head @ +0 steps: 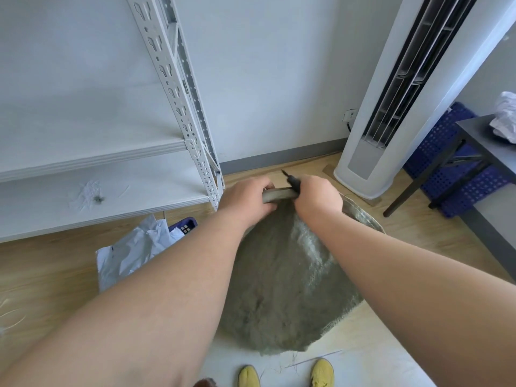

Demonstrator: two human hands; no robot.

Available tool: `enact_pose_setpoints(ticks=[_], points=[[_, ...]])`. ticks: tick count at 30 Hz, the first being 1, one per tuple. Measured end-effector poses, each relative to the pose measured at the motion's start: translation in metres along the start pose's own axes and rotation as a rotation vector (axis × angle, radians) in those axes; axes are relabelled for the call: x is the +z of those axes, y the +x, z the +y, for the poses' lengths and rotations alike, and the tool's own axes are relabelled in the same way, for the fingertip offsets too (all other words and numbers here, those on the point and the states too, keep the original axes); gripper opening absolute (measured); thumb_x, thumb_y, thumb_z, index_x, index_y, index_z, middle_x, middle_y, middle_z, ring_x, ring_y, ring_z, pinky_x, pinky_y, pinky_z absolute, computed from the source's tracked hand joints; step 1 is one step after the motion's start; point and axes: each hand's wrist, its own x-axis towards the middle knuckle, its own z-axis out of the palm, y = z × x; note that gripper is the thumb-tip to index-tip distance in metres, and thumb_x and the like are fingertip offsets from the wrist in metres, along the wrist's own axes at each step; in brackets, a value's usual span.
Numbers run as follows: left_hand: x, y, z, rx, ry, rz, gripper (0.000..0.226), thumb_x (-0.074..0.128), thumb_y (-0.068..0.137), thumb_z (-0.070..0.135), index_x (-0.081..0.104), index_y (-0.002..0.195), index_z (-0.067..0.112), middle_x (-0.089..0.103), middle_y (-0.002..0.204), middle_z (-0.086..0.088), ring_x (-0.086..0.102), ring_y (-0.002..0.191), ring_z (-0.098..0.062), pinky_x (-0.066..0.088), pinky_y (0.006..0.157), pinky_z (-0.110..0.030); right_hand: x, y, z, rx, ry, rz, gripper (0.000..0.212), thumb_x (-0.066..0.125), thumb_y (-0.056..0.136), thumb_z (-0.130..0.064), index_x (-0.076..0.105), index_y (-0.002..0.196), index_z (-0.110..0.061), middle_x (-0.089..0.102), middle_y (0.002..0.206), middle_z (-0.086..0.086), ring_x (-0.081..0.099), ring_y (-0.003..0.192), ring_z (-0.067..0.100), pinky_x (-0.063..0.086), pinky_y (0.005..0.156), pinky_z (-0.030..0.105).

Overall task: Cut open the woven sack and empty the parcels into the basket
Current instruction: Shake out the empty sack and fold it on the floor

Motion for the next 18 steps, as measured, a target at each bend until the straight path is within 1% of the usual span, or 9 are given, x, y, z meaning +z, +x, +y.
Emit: enact_pose_setpoints(ticks=[2,4,5,7,10,12,13,16,18], points=[[-0.001,-0.003,-0.01,-0.036,-0.173,-0.1,0.058,0.079,0.07,0.047,0.054,0.121,0.034,0.058,0.118,0.008,0.056,0.107,-0.016,0.046,0.092,-0.034,0.001,0.001,0.016,-0.019,0.005,0.042,0.036,0.053,0.087,-0.004,0.061,0.116,-0.024,0.063,0.108,0.006,0.062,0.096,0.031,0.044,0.066,0.034],[0.002,-0.004,-0.022,-0.089,-0.288,-0.189,0.075,0.083,0.068,0.041,0.047,0.132,0.03,0.052,0.122,0.006,0.053,0.11,-0.014,0.043,0.098,-0.035,0.003,0.002,0.032,-0.041,0.065,0.06,0.044,0.051,0.083,0.002,0.062,0.116,-0.025,0.06,0.114,0.004,0.06,0.099,0.03,0.042,0.067,0.033],[0.005,-0.003,-0.028,-0.098,-0.243,-0.255,0.075,0.083,0.07,0.034,0.045,0.134,0.029,0.051,0.126,0.003,0.052,0.114,-0.016,0.042,0.101,-0.036,0.004,0.004,0.038,-0.041,0.113,0.06,0.047,0.05,0.081,0.004,0.062,0.115,-0.026,0.059,0.116,0.003,0.059,0.1,0.031,0.042,0.068,0.032],[0.014,-0.002,-0.037,-0.114,-0.052,-0.347,0.059,0.072,0.08,0.016,0.05,0.133,0.028,0.048,0.134,-0.001,0.052,0.119,-0.021,0.044,0.101,-0.037,0.005,0.008,0.05,-0.022,0.198,0.061,0.046,0.048,0.079,0.007,0.064,0.109,-0.024,0.059,0.112,0.002,0.057,0.099,0.03,0.042,0.071,0.031],[0.025,-0.006,-0.032,-0.14,0.014,-0.253,0.057,0.051,0.087,-0.001,0.049,0.133,0.033,0.045,0.138,0.004,0.053,0.115,-0.019,0.049,0.088,-0.032,0.0,0.009,0.063,0.004,0.284,0.069,0.042,0.045,0.076,0.01,0.065,0.096,-0.023,0.056,0.104,-0.001,0.05,0.091,0.023,0.042,0.073,0.03],[0.029,-0.006,-0.022,-0.078,-0.005,-0.217,0.062,0.059,0.087,0.005,0.041,0.137,0.036,0.04,0.143,0.007,0.052,0.113,-0.017,0.051,0.081,-0.032,-0.003,0.009,0.068,0.002,0.322,0.07,0.042,0.044,0.074,0.012,0.063,0.089,-0.022,0.055,0.099,-0.003,0.048,0.09,0.021,0.038,0.073,0.028],[0.031,-0.006,-0.016,-0.031,-0.009,-0.258,0.072,0.067,0.083,0.01,0.035,0.141,0.038,0.035,0.147,0.007,0.05,0.115,-0.016,0.051,0.081,-0.032,-0.005,0.009,0.07,0.003,0.337,0.067,0.042,0.043,0.074,0.012,0.064,0.087,-0.022,0.056,0.097,-0.003,0.049,0.09,0.02,0.037,0.072,0.027],[0.038,-0.011,0.0,0.124,0.128,-0.464,0.12,0.086,0.063,0.029,0.004,0.15,0.037,0.013,0.156,0.007,0.024,0.139,-0.022,0.038,0.106,-0.042,-0.01,0.01,0.076,0.013,0.377,0.073,0.042,0.043,0.074,0.012,0.065,0.088,-0.022,0.059,0.095,-0.001,0.052,0.088,0.022,0.039,0.071,0.027],[0.044,-0.018,0.008,0.175,0.162,-0.477,0.125,0.087,0.061,0.038,-0.001,0.15,0.034,0.008,0.155,0.007,0.017,0.142,-0.021,0.032,0.109,-0.041,-0.012,0.012,0.081,0.044,0.412,0.098,0.041,0.044,0.074,0.01,0.064,0.088,-0.023,0.063,0.095,0.002,0.056,0.088,0.025,0.042,0.07,0.029]])
